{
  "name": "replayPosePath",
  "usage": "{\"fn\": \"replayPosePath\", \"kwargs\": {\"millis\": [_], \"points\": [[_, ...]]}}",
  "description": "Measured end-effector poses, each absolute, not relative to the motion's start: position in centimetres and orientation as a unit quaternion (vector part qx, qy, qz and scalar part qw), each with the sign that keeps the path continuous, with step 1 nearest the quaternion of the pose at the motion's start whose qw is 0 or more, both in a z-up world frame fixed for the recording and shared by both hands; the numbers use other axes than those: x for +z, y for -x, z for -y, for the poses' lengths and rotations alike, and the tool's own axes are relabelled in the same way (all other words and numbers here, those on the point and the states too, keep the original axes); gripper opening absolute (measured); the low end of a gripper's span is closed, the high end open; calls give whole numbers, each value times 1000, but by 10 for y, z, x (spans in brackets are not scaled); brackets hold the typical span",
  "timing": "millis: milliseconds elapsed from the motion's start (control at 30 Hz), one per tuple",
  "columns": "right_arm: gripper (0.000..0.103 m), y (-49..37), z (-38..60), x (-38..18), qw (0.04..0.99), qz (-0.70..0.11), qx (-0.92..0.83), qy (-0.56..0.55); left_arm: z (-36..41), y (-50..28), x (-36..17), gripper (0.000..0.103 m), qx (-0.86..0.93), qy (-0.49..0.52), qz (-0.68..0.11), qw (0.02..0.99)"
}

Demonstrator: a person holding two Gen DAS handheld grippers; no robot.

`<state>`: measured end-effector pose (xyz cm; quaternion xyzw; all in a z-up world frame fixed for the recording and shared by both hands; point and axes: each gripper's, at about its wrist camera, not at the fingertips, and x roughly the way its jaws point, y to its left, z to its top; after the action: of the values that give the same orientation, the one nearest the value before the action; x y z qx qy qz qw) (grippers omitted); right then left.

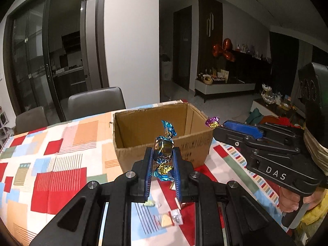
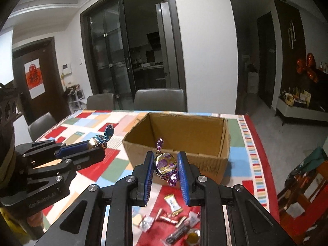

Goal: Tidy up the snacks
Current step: 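Carry both candies over the box and open both tools to release them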

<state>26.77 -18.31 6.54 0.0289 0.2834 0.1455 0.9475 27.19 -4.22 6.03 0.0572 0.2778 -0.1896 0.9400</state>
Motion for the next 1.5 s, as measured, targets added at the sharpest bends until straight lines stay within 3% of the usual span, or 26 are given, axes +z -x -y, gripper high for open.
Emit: {"fn": "replayPosePath", "kwargs": {"millis": [933,1000,1067,1100,1133,1500], "points": [[25,-371,199,47,945,-301,128,-22,59,-393,45,20,-177,-55,-316,930],[25,-376,198,46,945,-302,124,-22,60,-401,44,22,-176,-51,-322,929],[38,-379,198,44,947,-301,113,-24,60,-406,43,46,-175,-49,-325,928],[45,-379,200,43,947,-302,109,-26,61,-405,43,52,-173,-48,-322,929],[46,-378,202,42,947,-301,107,-31,61,-404,43,55,-169,-50,-318,931],[46,-351,209,44,946,-304,108,-29,58,-369,46,59,-163,-71,-288,941]]}}
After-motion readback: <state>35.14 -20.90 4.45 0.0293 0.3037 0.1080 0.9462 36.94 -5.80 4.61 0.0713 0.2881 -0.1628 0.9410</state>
